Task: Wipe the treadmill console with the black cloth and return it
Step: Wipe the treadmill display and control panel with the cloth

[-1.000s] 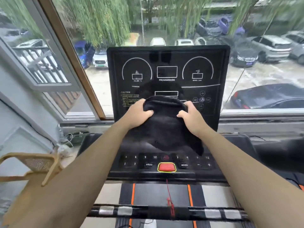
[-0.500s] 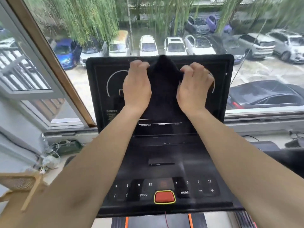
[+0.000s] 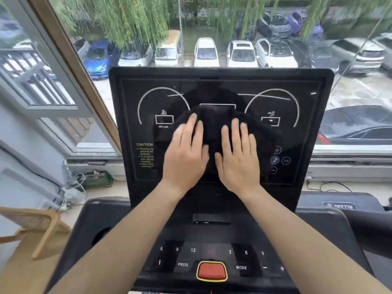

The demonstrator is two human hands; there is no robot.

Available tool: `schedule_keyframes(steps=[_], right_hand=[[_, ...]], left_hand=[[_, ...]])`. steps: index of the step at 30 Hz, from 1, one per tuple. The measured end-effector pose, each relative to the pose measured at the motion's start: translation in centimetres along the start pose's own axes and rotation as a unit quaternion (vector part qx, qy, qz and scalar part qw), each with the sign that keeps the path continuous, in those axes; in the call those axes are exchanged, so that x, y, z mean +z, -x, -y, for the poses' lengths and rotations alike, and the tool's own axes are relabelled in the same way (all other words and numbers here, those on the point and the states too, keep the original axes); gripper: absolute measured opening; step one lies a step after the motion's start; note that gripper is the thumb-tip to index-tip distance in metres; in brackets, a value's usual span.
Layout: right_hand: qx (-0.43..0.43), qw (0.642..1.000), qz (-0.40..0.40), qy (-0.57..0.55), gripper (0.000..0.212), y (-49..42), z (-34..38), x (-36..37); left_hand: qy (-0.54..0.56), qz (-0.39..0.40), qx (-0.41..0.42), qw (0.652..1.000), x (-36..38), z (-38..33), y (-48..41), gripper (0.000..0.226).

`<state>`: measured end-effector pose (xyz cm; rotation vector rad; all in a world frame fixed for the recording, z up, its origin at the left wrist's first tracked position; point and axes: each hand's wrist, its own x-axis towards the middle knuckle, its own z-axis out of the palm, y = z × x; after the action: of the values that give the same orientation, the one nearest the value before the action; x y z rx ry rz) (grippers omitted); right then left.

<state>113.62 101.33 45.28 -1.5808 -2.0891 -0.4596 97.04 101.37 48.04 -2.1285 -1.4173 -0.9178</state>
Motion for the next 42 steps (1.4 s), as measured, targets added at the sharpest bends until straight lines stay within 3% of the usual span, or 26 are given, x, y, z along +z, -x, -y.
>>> schedule_keyframes(steps=[3, 8, 11, 13, 17, 19, 23, 28, 30, 35, 38, 42], right_hand=[[-0.037, 0.999, -0.011, 0.002, 0.070, -1.7, 0.8, 0.4], [-0.086, 0.994, -0.046, -0.040, 0.064, -9.6, 5.2, -1.7], [-0.083, 0.993, -0.048, -0.062, 0.066, -11.1, 7.5, -1.9], [-0.128, 0.990, -0.031, -0.051, 0.065, -8.5, 7.8, 0.0], [-0.231, 0.965, 0.093, -0.080, 0.066, 1.1, 7.4, 4.1], [-0.251, 0.965, 0.051, -0.056, 0.066, 1.5, 7.3, 4.1], [-0.249, 0.968, 0.003, -0.030, 0.067, -7.6, 7.5, 0.8], [-0.167, 0.985, -0.041, 0.006, 0.065, -13.2, 7.9, -2.2], [-0.158, 0.987, -0.035, 0.012, 0.065, -10.6, 8.2, -1.1], [-0.241, 0.970, 0.039, -0.020, 0.066, -1.8, 7.3, 2.4], [-0.274, 0.961, 0.022, -0.005, 0.065, -6.0, 7.9, 1.0], [-0.203, 0.979, -0.001, -0.004, 0.063, -13.4, 9.2, -2.5]], left_hand=[[-0.018, 0.107, -0.054, 0.993, 0.4, 0.3, 1.0, 0.063], [-0.057, 0.057, -0.156, 0.984, -1.6, 6.7, -3.5, 0.070], [-0.064, 0.063, -0.155, 0.984, -2.0, 9.2, -3.1, 0.073], [-0.069, 0.090, -0.145, 0.983, -1.3, 9.2, 0.8, 0.074], [-0.084, 0.188, -0.121, 0.971, -0.2, 7.6, 10.6, 0.082], [-0.091, 0.201, -0.120, 0.968, 0.0, 7.6, 11.2, 0.083], [-0.083, 0.132, -0.162, 0.974, -1.3, 9.1, 3.5, 0.078], [-0.047, 0.051, -0.203, 0.977, -2.9, 10.6, -4.6, 0.077], [-0.044, 0.062, -0.174, 0.982, -2.2, 10.0, -2.3, 0.075], [-0.072, 0.163, -0.070, 0.981, -1.5, 8.9, 7.4, 0.079], [-0.095, 0.151, -0.104, 0.978, -2.3, 10.1, 4.4, 0.077], [-0.076, 0.102, -0.164, 0.978, -3.8, 11.4, -4.0, 0.072]])
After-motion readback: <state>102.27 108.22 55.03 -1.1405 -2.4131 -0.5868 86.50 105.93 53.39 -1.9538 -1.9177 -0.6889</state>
